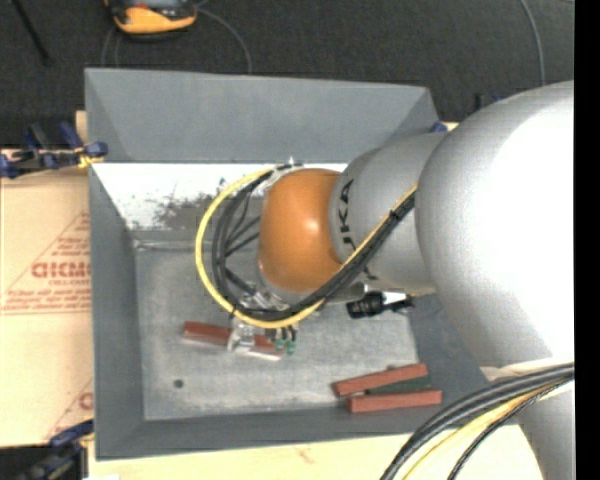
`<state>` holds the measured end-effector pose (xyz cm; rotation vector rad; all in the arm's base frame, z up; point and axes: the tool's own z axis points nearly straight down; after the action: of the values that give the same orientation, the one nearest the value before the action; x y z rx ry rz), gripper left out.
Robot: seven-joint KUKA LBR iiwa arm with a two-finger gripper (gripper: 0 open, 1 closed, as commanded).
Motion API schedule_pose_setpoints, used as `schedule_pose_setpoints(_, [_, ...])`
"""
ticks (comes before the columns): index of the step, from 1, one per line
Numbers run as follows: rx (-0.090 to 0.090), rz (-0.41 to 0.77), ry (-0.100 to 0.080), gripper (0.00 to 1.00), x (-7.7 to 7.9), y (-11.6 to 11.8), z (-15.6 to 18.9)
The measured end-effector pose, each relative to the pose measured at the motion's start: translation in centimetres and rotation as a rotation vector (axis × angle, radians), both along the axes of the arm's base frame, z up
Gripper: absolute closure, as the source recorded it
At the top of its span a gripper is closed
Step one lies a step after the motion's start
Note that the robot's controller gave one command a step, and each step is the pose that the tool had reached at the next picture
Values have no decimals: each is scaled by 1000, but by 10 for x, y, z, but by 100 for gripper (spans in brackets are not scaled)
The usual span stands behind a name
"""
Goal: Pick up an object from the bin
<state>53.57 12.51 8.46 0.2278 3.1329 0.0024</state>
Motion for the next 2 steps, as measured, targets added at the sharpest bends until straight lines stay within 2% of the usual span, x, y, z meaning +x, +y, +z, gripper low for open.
schedule_pose_setpoints(2, [0,0,1,100,-1,0,20])
